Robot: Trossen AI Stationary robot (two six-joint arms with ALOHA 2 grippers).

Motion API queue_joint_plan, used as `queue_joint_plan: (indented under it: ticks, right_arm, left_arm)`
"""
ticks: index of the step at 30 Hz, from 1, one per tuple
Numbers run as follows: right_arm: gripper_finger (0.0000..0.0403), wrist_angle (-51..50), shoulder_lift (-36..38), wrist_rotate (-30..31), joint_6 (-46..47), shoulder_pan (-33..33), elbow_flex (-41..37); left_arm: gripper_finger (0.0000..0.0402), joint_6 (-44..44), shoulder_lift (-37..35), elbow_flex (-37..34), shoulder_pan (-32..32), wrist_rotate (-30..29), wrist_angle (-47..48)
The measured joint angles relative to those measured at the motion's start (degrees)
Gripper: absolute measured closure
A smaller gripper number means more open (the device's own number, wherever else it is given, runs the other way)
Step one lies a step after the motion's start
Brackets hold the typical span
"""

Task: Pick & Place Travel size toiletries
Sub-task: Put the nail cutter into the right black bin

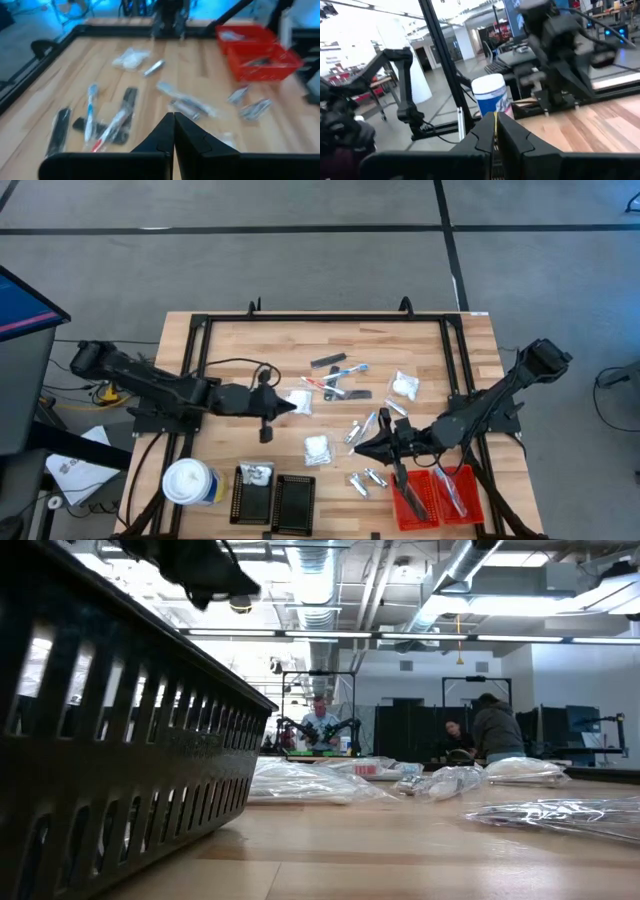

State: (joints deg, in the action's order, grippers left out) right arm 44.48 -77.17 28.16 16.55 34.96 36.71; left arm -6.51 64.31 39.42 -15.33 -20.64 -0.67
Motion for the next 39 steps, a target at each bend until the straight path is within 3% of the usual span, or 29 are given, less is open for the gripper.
queue_joint_plan:
  ticks: [5,11,39]
  right_arm:
    - [0.0387,-3.93,-0.01,0.13,0.71,-0.50,0.00]
    - [0.0390,-10.49,-0.01,0.26,7.80,-3.54,0.02]
    - [0.0402,-34.21,3.45,0.37,23.97,-4.78,0.07]
  left_arm:
    - [0.0401,-0.23,-5.10,-0.02,-3.80,-0.05,2.18]
    - [0.0401,-0.07,-6.92,-0.02,-6.84,-0.12,1.90]
    - [0.0401,0.05,-6.88,-0.02,-6.94,-0.32,2.32]
